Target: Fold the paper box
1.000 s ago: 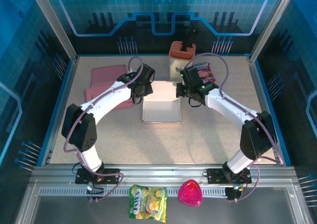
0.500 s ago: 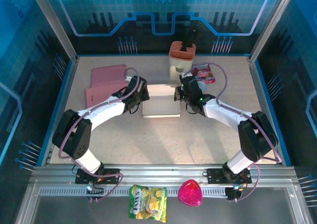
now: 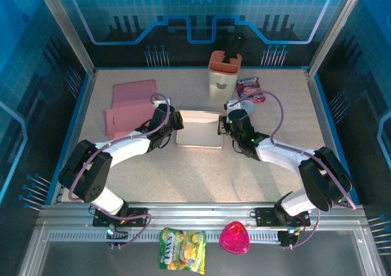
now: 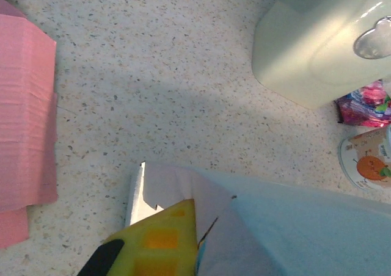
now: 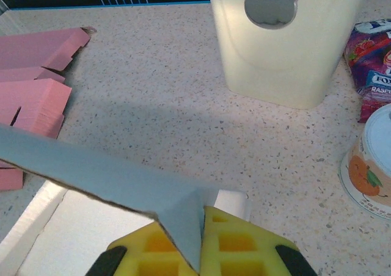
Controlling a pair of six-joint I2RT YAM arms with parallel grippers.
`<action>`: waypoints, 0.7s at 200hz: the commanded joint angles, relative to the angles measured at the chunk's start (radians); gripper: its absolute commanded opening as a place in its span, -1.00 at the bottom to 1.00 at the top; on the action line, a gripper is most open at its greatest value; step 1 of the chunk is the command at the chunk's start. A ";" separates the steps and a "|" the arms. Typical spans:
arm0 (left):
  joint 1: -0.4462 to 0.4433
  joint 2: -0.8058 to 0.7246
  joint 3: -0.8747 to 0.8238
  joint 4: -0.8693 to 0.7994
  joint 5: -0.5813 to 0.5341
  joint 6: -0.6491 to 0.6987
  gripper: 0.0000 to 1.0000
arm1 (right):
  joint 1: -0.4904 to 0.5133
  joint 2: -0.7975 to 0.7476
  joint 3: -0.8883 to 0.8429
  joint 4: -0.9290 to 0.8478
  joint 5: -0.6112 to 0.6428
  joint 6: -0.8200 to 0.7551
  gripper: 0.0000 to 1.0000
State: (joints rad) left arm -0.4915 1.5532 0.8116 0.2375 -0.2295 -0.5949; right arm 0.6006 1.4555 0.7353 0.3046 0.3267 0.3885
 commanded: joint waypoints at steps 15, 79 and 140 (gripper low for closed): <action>-0.071 -0.051 -0.062 0.082 0.144 -0.005 -1.00 | 0.065 -0.049 -0.040 0.065 -0.041 -0.049 -1.00; -0.105 -0.125 -0.211 0.109 0.107 -0.050 -1.00 | 0.141 -0.082 -0.035 -0.092 0.034 -0.056 -0.79; -0.145 -0.117 -0.198 0.064 0.041 -0.047 -1.00 | 0.162 -0.117 0.022 -0.265 -0.049 0.038 -0.36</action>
State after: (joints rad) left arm -0.5781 1.4349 0.6140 0.3424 -0.2756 -0.6296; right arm 0.7212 1.3750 0.6998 0.1268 0.4263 0.3889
